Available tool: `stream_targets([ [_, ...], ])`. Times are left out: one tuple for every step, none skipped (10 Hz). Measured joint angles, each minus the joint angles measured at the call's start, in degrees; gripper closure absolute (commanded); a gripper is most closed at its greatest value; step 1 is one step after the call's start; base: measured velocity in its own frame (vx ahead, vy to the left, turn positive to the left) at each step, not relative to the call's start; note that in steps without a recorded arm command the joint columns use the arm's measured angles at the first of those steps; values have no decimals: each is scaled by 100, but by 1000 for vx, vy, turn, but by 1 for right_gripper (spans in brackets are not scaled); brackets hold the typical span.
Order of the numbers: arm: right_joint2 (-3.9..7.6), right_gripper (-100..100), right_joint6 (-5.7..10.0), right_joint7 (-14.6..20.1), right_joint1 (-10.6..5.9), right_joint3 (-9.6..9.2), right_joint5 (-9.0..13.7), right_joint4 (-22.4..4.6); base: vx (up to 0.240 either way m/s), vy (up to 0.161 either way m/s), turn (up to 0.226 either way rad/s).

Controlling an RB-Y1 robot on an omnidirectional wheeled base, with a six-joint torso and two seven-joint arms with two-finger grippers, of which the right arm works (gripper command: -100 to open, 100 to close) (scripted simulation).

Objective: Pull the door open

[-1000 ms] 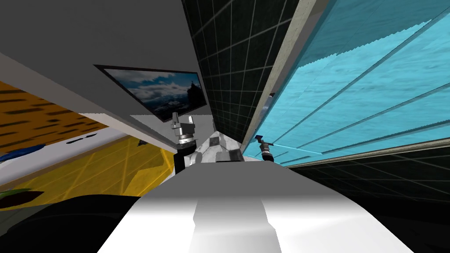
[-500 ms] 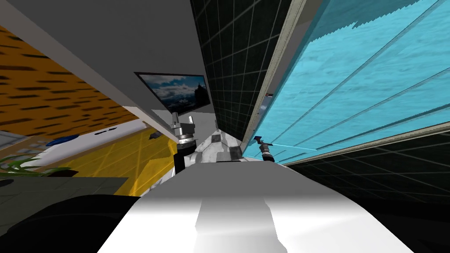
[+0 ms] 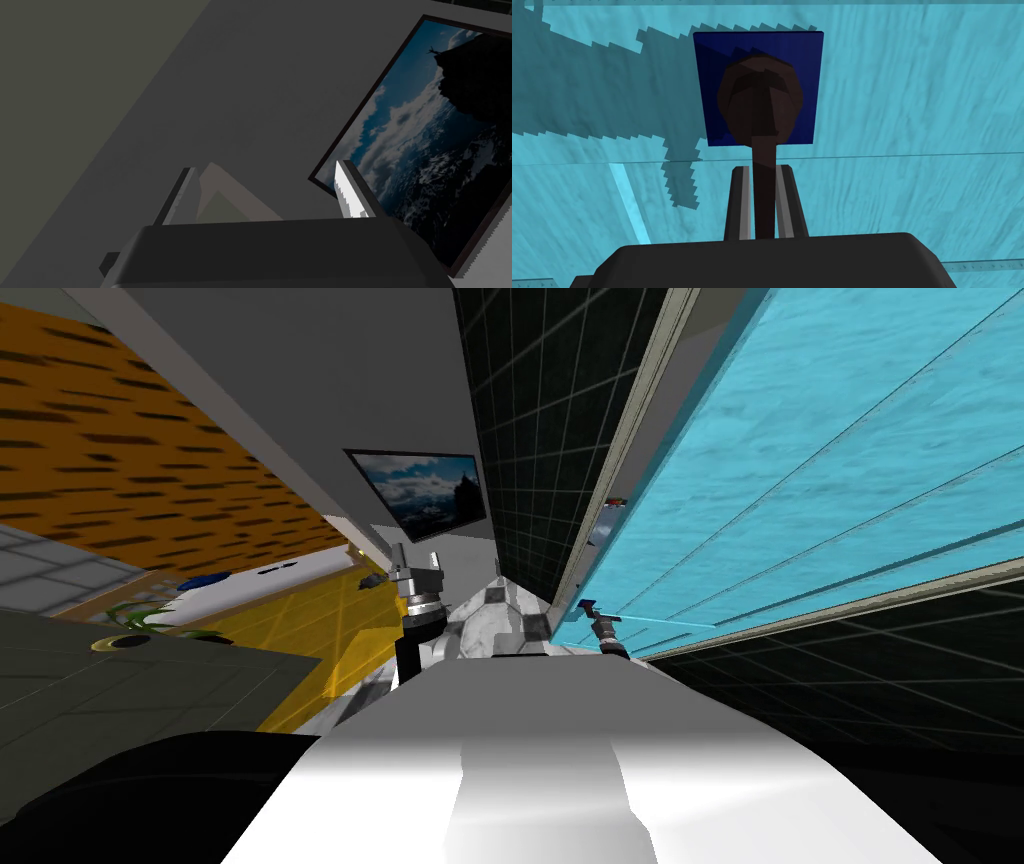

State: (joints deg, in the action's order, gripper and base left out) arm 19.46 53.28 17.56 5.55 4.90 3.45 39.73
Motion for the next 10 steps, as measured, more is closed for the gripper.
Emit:
stream_targets([
  [49, 100, 71, 78, 75, -72, -42, 34, -257, -29, 107],
  [113, 100, 166, 164, 115, -137, -79, -4, -223, -23, 79],
  [155, 100, 226, 224, 171, -181, -106, -3, -99, -13, 5],
  [151, 100, 227, 234, 195, -194, -114, -15, -142, -56, 147],
  [192, 100, 262, 268, 274, -215, -130, 22, -215, -66, 174],
  [231, 100, 366, 315, 293, -233, -142, -15, -199, -41, 110],
  [267, 100, 441, 359, 357, -256, -158, 24, -184, -43, 144],
  [306, 100, 502, 402, 450, -281, -176, 73, -152, -60, 117],
  [336, 100, 583, 446, 491, -313, -196, 34, -146, -61, 145],
  [371, 100, 709, 494, 487, -346, -217, -84, -217, -54, 142],
])
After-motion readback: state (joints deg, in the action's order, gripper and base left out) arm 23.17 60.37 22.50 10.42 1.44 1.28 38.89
